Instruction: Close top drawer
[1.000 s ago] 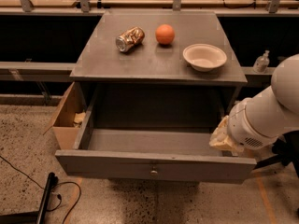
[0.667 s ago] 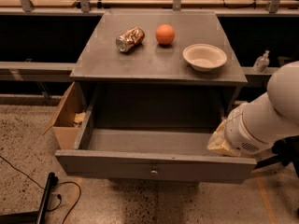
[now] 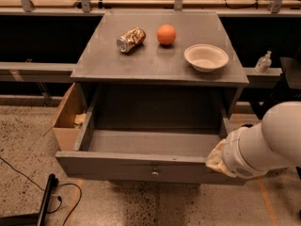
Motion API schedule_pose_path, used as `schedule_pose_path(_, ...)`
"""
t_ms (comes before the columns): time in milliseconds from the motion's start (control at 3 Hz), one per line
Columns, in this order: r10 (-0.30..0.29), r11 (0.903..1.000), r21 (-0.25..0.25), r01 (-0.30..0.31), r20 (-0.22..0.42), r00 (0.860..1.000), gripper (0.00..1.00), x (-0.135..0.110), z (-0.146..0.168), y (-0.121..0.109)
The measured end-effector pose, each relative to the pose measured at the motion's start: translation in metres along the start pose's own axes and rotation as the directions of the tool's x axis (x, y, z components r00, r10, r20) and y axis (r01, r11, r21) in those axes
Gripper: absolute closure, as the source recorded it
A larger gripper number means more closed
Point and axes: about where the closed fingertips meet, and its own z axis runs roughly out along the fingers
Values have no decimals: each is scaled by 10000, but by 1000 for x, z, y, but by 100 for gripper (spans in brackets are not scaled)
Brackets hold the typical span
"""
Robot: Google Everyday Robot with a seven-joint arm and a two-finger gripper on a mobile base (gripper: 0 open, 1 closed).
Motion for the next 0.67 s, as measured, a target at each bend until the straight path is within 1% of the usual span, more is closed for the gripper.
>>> schedule_pose_path(333,0,9998,216,-5,232,9997,100,8,20,11)
schedule_pose_path(667,-241,9971,732,195,625,9978,100,11,42,15)
